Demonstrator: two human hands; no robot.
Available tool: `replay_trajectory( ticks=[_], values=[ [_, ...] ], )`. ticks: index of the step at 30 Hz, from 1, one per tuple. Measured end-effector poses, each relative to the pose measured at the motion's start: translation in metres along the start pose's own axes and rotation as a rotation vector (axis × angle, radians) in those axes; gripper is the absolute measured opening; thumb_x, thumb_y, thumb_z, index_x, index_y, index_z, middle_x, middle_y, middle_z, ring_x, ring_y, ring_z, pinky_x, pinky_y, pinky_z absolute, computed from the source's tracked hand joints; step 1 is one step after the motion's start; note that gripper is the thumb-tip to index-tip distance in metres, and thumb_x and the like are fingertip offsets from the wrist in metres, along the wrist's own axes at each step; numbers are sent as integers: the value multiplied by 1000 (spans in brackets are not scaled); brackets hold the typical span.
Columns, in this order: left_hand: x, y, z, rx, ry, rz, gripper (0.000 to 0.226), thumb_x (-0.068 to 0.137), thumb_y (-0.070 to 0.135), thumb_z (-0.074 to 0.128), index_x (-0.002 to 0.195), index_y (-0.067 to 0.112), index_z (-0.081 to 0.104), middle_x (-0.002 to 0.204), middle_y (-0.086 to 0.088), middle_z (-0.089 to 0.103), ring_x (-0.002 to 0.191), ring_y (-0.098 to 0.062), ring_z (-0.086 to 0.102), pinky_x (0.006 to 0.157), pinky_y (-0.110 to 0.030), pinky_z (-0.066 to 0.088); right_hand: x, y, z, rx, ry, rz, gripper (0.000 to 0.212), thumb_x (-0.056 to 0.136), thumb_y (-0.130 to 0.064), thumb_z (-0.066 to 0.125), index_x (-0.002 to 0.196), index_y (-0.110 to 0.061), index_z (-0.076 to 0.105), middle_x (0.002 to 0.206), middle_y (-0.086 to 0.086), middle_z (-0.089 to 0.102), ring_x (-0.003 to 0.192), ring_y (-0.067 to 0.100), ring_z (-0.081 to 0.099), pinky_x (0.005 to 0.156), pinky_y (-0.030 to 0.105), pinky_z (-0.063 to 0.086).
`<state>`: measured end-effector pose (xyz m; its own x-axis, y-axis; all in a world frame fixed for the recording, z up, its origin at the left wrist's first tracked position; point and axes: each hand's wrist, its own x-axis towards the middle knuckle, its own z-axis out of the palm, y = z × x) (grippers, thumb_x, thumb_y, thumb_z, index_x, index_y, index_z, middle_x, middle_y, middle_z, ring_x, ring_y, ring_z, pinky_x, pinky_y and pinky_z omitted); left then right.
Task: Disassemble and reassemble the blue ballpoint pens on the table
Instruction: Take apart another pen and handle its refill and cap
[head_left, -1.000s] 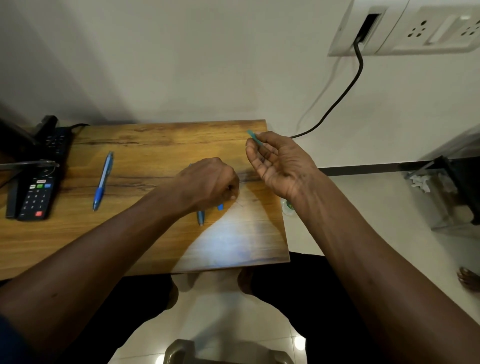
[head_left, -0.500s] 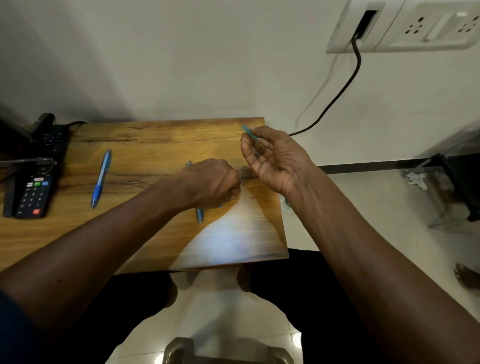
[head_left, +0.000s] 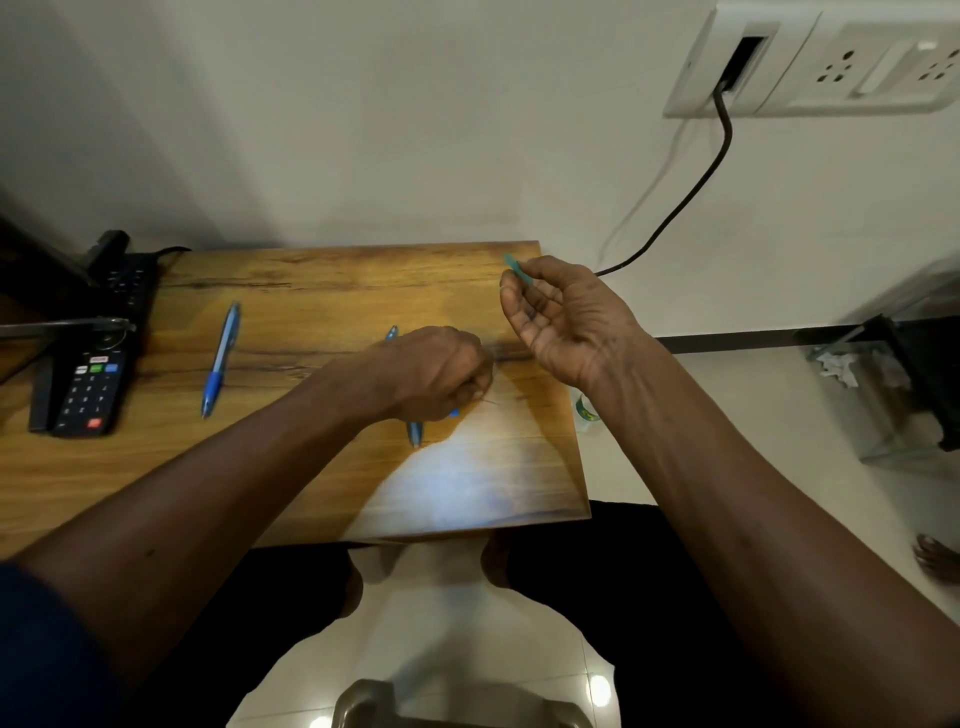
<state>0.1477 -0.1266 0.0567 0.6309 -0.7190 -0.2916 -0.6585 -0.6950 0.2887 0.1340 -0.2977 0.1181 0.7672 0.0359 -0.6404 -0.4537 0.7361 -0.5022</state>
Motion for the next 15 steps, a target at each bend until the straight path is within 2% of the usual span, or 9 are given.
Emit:
replay_trajectory(
  ticks=[2, 5, 8, 10, 12, 15],
  values=[
    [-5, -1, -3, 36, 54, 6, 10, 99, 22, 60, 104, 25, 68, 95, 7, 60, 85, -10, 57, 67, -19, 42, -2, -1, -2, 13, -6, 0, 22, 91, 1, 68, 112, 5, 62, 80, 16, 66, 68, 19, 68, 63, 25, 62],
    [-20, 6, 1, 221, 98, 17, 29, 104, 45, 48, 119, 32, 68, 112, 5, 62, 104, -16, 61, 85, -34, 51, -6, -3, -8, 32, -14, 0, 24, 91, 1, 68, 113, 5, 62, 79, 16, 65, 67, 18, 67, 62, 25, 62],
    [-40, 22, 20, 431, 143, -47, 64, 98, 71, 28, 136, 33, 62, 136, 1, 58, 122, -24, 55, 95, -47, 45, -12, -2, -15, 46, 4, 1, 30, 92, 0, 67, 120, 7, 62, 78, 16, 65, 67, 18, 67, 60, 25, 62],
    [-53, 35, 30, 448, 174, -89, 81, 94, 78, 21, 144, 27, 59, 147, -3, 55, 131, -27, 52, 97, -50, 42, -20, 0, -20, 65, 16, -6, 37, 92, 0, 67, 127, 10, 61, 80, 16, 65, 68, 18, 67, 59, 24, 61],
    [-63, 45, 37, 434, 174, -106, 87, 94, 82, 19, 148, 24, 56, 156, -6, 49, 141, -29, 45, 104, -54, 38, -29, 0, -25, 85, 23, -20, 38, 92, 0, 67, 128, 10, 61, 83, 16, 64, 70, 18, 66, 61, 25, 62],
    [-77, 62, 44, 399, 138, -121, 92, 93, 86, 16, 156, 26, 46, 169, -5, 30, 154, -28, 26, 117, -59, 24, -47, -3, -32, 107, 5, -45, 27, 91, 1, 68, 118, 7, 63, 86, 16, 64, 73, 18, 66, 67, 25, 63]
  ],
)
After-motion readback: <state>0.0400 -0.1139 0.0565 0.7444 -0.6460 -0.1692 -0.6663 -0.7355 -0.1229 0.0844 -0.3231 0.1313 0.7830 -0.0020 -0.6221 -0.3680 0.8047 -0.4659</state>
